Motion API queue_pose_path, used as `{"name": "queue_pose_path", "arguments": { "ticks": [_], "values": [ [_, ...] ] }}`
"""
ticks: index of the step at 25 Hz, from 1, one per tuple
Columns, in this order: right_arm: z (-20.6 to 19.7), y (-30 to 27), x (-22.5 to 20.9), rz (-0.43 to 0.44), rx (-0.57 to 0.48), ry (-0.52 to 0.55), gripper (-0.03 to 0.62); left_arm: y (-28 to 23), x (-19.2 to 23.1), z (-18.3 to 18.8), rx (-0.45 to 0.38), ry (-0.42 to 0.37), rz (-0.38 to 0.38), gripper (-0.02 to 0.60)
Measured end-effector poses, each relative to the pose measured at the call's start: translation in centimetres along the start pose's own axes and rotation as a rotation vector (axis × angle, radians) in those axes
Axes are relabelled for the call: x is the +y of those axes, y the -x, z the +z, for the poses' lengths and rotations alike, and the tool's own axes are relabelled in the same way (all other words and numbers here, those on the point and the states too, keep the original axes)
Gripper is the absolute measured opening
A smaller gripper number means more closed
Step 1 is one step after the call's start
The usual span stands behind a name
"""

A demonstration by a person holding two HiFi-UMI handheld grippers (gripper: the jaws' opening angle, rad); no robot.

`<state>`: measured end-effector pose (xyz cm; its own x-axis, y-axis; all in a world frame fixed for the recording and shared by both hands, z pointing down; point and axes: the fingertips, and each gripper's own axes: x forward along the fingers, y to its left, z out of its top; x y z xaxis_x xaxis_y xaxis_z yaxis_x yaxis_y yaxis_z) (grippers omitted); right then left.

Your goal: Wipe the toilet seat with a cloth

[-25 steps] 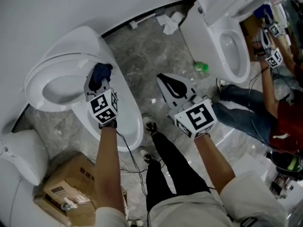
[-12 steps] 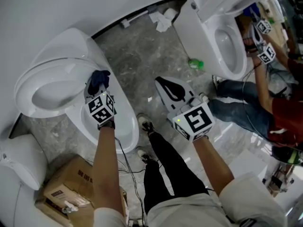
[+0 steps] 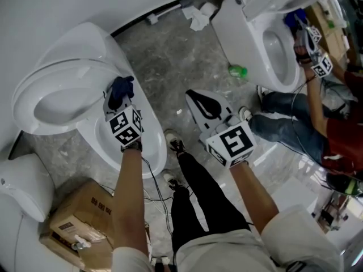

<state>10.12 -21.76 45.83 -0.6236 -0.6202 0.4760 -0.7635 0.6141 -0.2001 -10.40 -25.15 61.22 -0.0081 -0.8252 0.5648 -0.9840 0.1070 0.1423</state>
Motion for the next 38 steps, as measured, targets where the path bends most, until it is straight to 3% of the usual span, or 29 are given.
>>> {"name": "queue_pose_path", "arguments": {
  "ticks": [4,9,14,21,25,34,38],
  "values": [
    [-0.7,-0.3,0.1,0.000,0.015,-0.004,0.029,0.7,-0.4,-2.0,0.049,0.100,0.008,0.043],
    [-1.4,-0.6,-0.1,-0.006,0.022,0.000,0.029,-0.4,2.3,-6.2,0.142,0.230,0.086,0.043],
    [-2.1,-0.8,-0.5,-0.010,0.038,0.004,0.029,-1.2,5.1,-6.8,0.140,0.294,0.149,0.043],
    [-2.9,-1.8,0.5,0.015,0.054,0.006,0.029,-1.8,6.7,-8.2,0.126,0.356,0.154,0.041],
    [-2.9,-3.0,1.1,0.035,0.049,0.030,0.029,-2.3,7.4,-8.9,0.108,0.466,0.158,0.041],
    [-1.4,-4.7,3.1,0.080,0.016,0.051,0.029,0.5,11.3,-11.5,0.159,0.452,0.246,0.043],
    [0.4,-5.3,4.0,0.099,0.017,0.090,0.029,2.5,12.2,-10.9,0.158,0.428,0.274,0.041]
  ]
}}
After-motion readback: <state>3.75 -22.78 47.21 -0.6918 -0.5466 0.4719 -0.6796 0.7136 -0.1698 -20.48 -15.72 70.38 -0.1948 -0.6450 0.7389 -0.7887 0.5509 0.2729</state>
